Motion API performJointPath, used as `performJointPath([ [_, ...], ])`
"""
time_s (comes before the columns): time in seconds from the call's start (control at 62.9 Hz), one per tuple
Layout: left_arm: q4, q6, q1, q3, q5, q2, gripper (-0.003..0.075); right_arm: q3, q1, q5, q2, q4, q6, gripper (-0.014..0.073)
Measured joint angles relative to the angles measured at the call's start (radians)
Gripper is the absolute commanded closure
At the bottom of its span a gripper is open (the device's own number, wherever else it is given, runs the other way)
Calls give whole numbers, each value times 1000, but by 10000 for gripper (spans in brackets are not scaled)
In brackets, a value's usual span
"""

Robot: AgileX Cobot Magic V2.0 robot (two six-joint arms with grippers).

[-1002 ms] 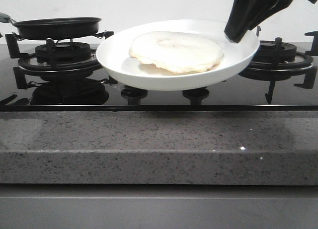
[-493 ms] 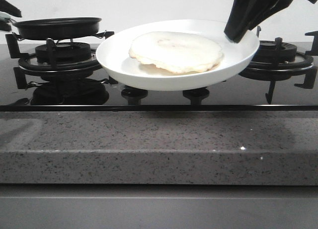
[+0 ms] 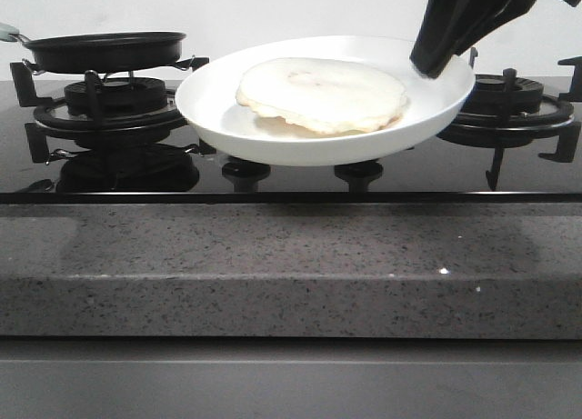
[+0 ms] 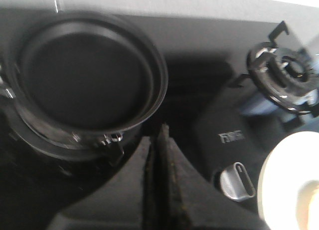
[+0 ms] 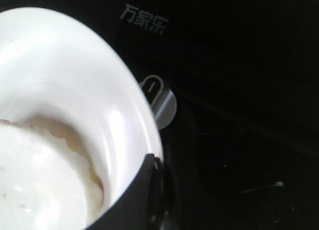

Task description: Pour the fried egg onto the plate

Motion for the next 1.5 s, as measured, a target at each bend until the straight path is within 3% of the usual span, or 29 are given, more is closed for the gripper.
performJointPath([
  [0.191,152,-8,-126,200,-239,-224,741,0,0,0,0,0,0,662],
  [0.509,219,-9,-254,624,-550,-594,741,0,0,-17,0,2,0,662],
  [0.748,288,-9,-261,773,-611,-770,741,-45,0,-34,31,13,10,654],
  [1.209,294,-9,-261,781,-621,-781,741,-517,-97,16,444,19,88,654],
  [1.416,294,-9,-261,781,-621,-781,741,-550,-106,23,526,19,90,650],
  [1.495,294,-9,-261,781,-621,-781,741,-550,-106,25,537,19,95,611],
])
